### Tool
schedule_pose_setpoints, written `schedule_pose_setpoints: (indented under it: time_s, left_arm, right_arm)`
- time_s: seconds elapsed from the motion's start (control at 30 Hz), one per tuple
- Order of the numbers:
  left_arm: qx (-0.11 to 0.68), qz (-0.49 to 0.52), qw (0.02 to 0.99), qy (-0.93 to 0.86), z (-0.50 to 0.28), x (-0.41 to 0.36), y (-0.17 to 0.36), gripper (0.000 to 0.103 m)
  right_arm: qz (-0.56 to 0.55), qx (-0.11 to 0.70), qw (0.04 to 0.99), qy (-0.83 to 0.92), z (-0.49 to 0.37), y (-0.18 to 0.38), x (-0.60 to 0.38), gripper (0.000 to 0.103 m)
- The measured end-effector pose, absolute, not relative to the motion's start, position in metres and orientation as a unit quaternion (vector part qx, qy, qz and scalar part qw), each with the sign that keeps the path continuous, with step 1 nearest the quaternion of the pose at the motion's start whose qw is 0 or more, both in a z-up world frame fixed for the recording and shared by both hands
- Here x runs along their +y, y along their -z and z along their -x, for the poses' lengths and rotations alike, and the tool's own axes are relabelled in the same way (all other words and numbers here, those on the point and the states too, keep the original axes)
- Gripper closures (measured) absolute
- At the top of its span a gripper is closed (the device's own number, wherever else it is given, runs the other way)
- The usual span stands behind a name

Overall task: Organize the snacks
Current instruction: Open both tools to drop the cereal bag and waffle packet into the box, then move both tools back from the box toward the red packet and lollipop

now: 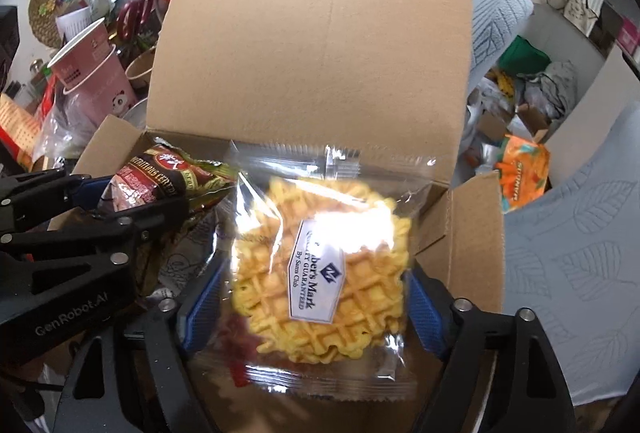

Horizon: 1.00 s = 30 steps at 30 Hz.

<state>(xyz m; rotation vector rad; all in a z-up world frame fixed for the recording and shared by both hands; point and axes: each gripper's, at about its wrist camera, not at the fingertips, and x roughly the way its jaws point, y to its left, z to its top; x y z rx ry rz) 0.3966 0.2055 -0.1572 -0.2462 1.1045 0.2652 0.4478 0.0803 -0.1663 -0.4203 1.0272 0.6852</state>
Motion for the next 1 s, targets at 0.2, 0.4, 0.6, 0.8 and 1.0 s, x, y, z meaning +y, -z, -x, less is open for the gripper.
schedule_pose_setpoints:
  time_s: [0.2, 0.4, 0.6, 0.8, 1.0]
  left_arm:
    - [0.524, 0.108, 0.833, -0.140, -0.394, 0.203, 0.149, 0.056]
    - [0.514, 0.101, 0.838, -0.153, -0.386, 0.202, 0.134, 0.042]
    - [0.499, 0.099, 0.846, -0.160, -0.373, 0.201, 0.108, 0.042]
    - [0.474, 0.092, 0.860, -0.163, -0.358, 0.196, 0.076, 0.042]
    - [0.448, 0.091, 0.874, -0.164, -0.340, 0.188, 0.041, 0.042]
  right_arm:
    - [0.205, 0.477, 0.795, -0.314, -0.443, 0.165, 0.082, 0.015]
    - [0.192, 0.488, 0.793, -0.312, -0.440, 0.156, 0.079, 0.006]
    - [0.173, 0.479, 0.801, -0.314, -0.433, 0.135, 0.070, 0.006]
    - [0.163, 0.459, 0.814, -0.316, -0.419, 0.103, 0.065, 0.006]
    - [0.154, 0.434, 0.828, -0.321, -0.402, 0.069, 0.057, 0.006]
